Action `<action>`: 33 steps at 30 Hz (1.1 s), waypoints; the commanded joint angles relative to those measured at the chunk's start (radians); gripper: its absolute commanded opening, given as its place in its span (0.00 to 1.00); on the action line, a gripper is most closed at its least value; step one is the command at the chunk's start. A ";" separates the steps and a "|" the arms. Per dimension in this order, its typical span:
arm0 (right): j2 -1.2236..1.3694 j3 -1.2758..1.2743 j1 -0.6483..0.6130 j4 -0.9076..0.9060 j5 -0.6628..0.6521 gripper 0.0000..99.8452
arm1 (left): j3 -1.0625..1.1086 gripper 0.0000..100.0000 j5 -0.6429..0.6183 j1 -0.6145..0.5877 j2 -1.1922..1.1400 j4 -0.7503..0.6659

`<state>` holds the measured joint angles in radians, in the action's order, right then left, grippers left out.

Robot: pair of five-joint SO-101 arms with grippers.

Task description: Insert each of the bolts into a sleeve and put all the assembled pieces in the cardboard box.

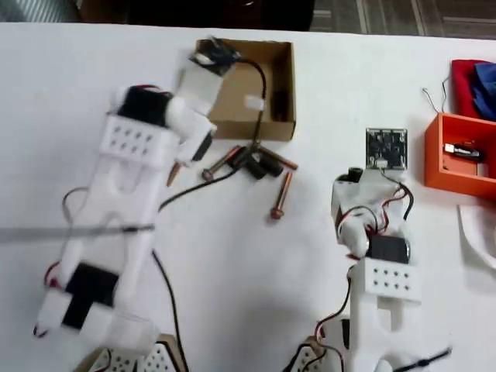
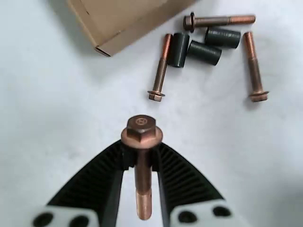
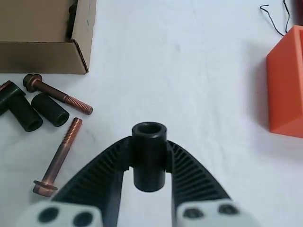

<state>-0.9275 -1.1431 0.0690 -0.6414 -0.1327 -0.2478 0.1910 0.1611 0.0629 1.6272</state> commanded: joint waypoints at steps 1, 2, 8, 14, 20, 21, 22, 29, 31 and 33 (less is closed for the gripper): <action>-0.174 -0.048 -0.008 -0.013 -0.006 0.02 | 0.059 0.03 -0.074 0.046 0.258 -0.006; -0.237 -0.083 -0.022 -0.010 -0.008 0.02 | 0.111 0.03 -0.072 0.054 0.322 -0.041; -0.582 -0.267 -0.140 -0.012 -0.009 0.02 | 0.535 0.03 -0.078 0.032 0.594 -0.381; -0.786 -0.379 -0.231 -0.004 -0.009 0.02 | 0.714 0.03 -0.074 0.034 0.623 -0.529; -0.874 -0.437 -0.278 0.002 -0.009 0.02 | 0.713 0.03 -0.074 0.011 0.689 -0.534; -0.869 -0.442 -0.278 0.018 -0.009 0.02 | 0.714 0.03 -0.074 0.011 0.709 -0.532; -0.868 -0.446 -0.277 0.036 -0.009 0.02 | 0.716 0.03 -0.075 0.011 0.729 -0.529; -0.869 -0.523 -0.291 0.185 -0.009 0.02 | 0.733 0.03 -0.117 0.018 0.810 -0.637; -0.869 -0.528 -0.321 0.194 -0.009 0.02 | 0.762 0.03 -0.210 0.017 0.830 -0.736; -0.869 -0.529 -0.357 0.191 -0.002 0.02 | 0.811 0.03 -0.302 0.014 0.853 -0.858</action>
<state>-1.7837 -1.6724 -0.2486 -0.4787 -0.1327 0.5363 -0.0023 0.1795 0.8654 0.9306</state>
